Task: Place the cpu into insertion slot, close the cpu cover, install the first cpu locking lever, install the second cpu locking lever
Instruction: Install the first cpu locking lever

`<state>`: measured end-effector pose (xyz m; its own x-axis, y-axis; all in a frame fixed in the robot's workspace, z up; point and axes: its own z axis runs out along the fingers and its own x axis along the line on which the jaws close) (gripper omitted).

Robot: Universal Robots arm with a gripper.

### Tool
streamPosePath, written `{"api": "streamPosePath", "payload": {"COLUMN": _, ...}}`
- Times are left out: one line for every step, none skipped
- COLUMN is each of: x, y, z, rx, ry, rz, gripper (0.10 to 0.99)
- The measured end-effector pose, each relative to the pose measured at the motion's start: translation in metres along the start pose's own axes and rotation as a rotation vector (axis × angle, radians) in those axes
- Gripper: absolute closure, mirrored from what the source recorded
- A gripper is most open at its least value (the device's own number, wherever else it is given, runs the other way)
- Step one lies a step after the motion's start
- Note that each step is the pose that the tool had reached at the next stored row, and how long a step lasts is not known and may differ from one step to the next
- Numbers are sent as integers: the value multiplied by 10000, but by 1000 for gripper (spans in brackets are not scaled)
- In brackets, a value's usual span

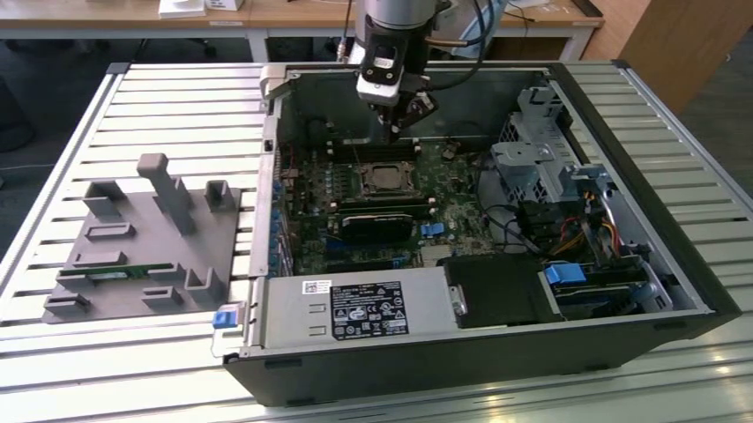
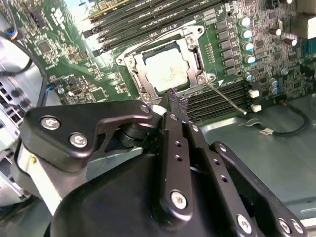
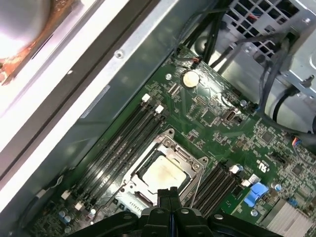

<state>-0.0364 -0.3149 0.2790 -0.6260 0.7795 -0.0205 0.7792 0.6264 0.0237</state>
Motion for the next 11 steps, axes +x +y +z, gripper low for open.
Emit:
{"api": "streamPosePath", "payload": {"x": 0, "y": 0, "z": 0, "rx": -3, "ry": 3, "rz": -140, "gripper": 980}}
{"api": "streamPosePath", "payload": {"x": 0, "y": 0, "z": 1, "rx": -6, "ry": 7, "rz": -280, "gripper": 980}}
{"api": "streamPosePath", "payload": {"x": 0, "y": 0, "z": 1, "rx": -9, "ry": 10, "rz": -420, "gripper": 980}}
{"api": "streamPosePath", "payload": {"x": 0, "y": 0, "z": 1, "rx": -12, "ry": 14, "rz": -571, "gripper": 980}}
{"api": "streamPosePath", "payload": {"x": 0, "y": 0, "z": 2, "rx": -15, "ry": 17, "rz": -706, "gripper": 980}}
{"api": "streamPosePath", "payload": {"x": 0, "y": 0, "z": 2, "rx": -17, "ry": 20, "rz": -844, "gripper": 980}}
{"api": "streamPosePath", "payload": {"x": 0, "y": 0, "z": 2, "rx": -20, "ry": 23, "rz": -982, "gripper": 980}}
{"api": "streamPosePath", "payload": {"x": 0, "y": 0, "z": 2, "rx": -23, "ry": 27, "rz": -1125, "gripper": 980}}
{"api": "streamPosePath", "payload": {"x": 0, "y": 0, "z": 3, "rx": -26, "ry": 30, "rz": -1271, "gripper": 980}}
{"api": "streamPosePath", "payload": {"x": 0, "y": 0, "z": 3, "rx": -29, "ry": 34, "rz": -1425, "gripper": 980}}
{"api": "streamPosePath", "payload": {"x": 0, "y": 0, "z": 4, "rx": -32, "ry": 38, "rz": -1584, "gripper": 980}}
